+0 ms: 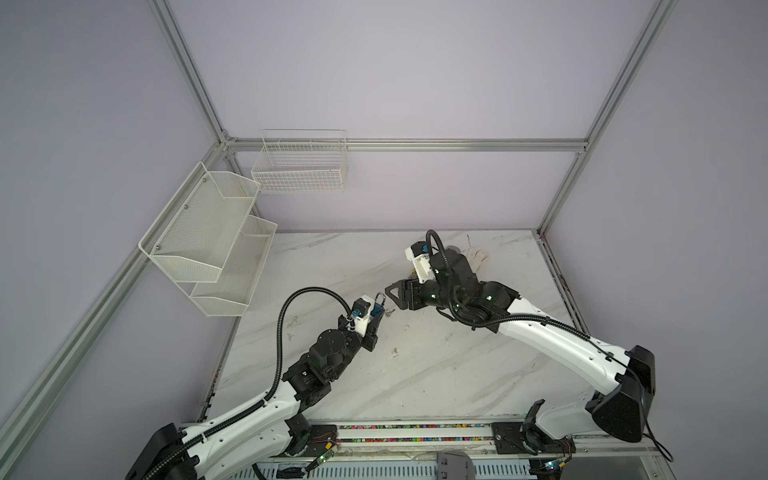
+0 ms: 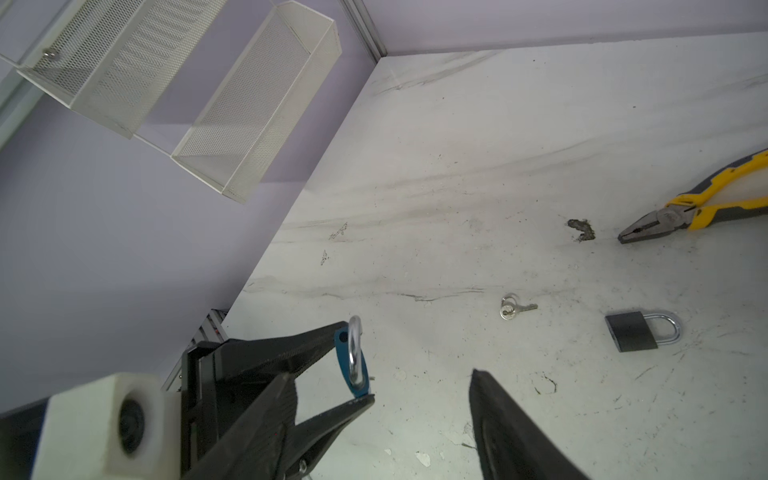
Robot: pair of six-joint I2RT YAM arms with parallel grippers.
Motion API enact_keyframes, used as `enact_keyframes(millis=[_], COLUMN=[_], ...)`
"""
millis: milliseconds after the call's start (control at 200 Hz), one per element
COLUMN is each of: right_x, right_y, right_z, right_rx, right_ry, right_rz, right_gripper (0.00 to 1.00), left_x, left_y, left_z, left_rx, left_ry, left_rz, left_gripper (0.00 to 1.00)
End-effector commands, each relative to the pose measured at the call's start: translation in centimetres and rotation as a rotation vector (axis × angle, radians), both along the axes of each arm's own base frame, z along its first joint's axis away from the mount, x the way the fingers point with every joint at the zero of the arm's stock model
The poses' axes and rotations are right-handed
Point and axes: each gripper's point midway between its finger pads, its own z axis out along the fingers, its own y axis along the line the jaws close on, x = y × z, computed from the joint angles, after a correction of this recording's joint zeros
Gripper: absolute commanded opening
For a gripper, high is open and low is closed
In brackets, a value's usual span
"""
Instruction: Unlock with the key
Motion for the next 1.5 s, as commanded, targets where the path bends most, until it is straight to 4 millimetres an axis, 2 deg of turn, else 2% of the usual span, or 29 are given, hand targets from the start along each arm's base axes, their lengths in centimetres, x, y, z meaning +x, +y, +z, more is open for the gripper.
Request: enact_keyframes(millis=[0, 125, 225, 295, 445, 615, 770, 965, 1250, 1494], right_x=[0.2, 0.8, 1.8, 1.9, 2.3, 2.8, 3.4, 3.0, 3.4, 3.7], right_y=[0.1, 1.0, 0.6, 0.9, 0.6, 0.4, 0.3, 0.1, -0.8, -1.3], right_z=[-0.8, -1.3, -1.6, -1.5, -2.6, -2.0, -2.9, -3.9, -3.1, -3.6], right_rx=[-0.119, -0.192, -0.236, -0.242, -0.312, -0.335, -0.398, -0.451, -0.484, -0.522], right_ry=[-0.025, -0.052, -0.077, -0.082, -0.078, -0.091, -0.084, -0.075, -0.093, -0.096], right_rz=[0.0, 0.0, -0.047, -0.044, -0.069, -0.092, -0.098, -0.062, -0.099, -0.111], right_gripper=[0.69, 0.69, 0.69, 0.69, 0.69, 0.7, 0.7, 0.7, 0.73, 0.74], left_x=[0.1, 0.2, 0.1, 0.1, 0.1, 0.2, 0.1, 0.0, 0.1, 0.2], left_y=[0.3, 0.3, 0.1, 0.0, 0.0, 0.0, 0.0, 0.2, 0.1, 0.1], left_z=[1.9, 2.0, 2.0, 1.8, 1.7, 1.3, 1.3, 1.4, 0.9, 0.9], left_rx=[-0.041, -0.049, -0.05, -0.047, -0.04, -0.028, -0.029, -0.033, -0.031, -0.034], left_ry=[-0.089, -0.088, -0.087, -0.085, -0.085, -0.081, -0.084, -0.09, -0.086, -0.09], left_rz=[0.02, 0.022, 0.012, 0.008, 0.008, 0.009, 0.005, 0.008, 0.009, 0.013], left_gripper=[0.0, 0.0, 0.0, 0.0, 0.0, 0.0, 0.0, 0.0, 0.0, 0.0])
